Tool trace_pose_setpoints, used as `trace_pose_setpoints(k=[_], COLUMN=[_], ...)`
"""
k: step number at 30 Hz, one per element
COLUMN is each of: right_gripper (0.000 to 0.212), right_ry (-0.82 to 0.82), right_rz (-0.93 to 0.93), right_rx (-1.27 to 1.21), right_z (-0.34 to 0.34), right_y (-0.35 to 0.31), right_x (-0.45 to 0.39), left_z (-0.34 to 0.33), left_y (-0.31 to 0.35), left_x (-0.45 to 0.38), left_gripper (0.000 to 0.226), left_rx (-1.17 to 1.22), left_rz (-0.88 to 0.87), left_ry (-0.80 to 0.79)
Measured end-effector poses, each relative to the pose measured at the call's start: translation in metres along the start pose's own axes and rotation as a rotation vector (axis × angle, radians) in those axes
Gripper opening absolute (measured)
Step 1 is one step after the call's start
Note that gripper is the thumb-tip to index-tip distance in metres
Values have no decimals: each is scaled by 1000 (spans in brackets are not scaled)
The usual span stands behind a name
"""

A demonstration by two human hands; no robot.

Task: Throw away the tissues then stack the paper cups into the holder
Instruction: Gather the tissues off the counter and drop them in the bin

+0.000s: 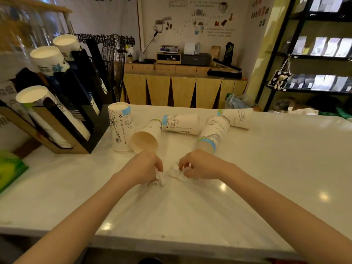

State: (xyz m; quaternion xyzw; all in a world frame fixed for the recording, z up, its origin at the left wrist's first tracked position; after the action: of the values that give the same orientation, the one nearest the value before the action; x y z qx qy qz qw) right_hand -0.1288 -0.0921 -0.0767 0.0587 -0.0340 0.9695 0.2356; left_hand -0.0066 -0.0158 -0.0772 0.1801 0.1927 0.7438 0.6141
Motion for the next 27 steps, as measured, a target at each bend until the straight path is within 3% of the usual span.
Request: trace_pose_setpoints(k=[8,12,20,27], right_gripper=[18,13,17,14], right_ry=[205,293,272,141], right_rz=[-3,-27,-50,-12], right_rx=[-241,-416,-873,-1020], right_z=[10,15,0,-50], right_y=[3,-3,-55,-128], right_x=[9,22,65,116], left_z=[15,21,10,-40], left_y=[-5,-4,-8,-46], left_x=[32,55,133,208], left_gripper=[24,23,21,19], left_rx=[274,456,1033,1020], left_rz=[-22,-14,20,42], left_ry=[271,324,234,154])
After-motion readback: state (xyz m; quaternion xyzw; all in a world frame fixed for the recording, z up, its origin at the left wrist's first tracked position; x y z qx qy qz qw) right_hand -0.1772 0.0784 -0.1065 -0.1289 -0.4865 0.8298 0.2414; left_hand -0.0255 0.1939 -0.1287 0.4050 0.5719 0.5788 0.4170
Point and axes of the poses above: each hand's wrist, its own x-axis away from the middle knuckle, its own z-axis out of the back of the hand, y = z × x, the point moved 5 cm from there along -x, towards the middle knuckle, and after that the axes turned 15 degrees about x, right-handed, at the moved point
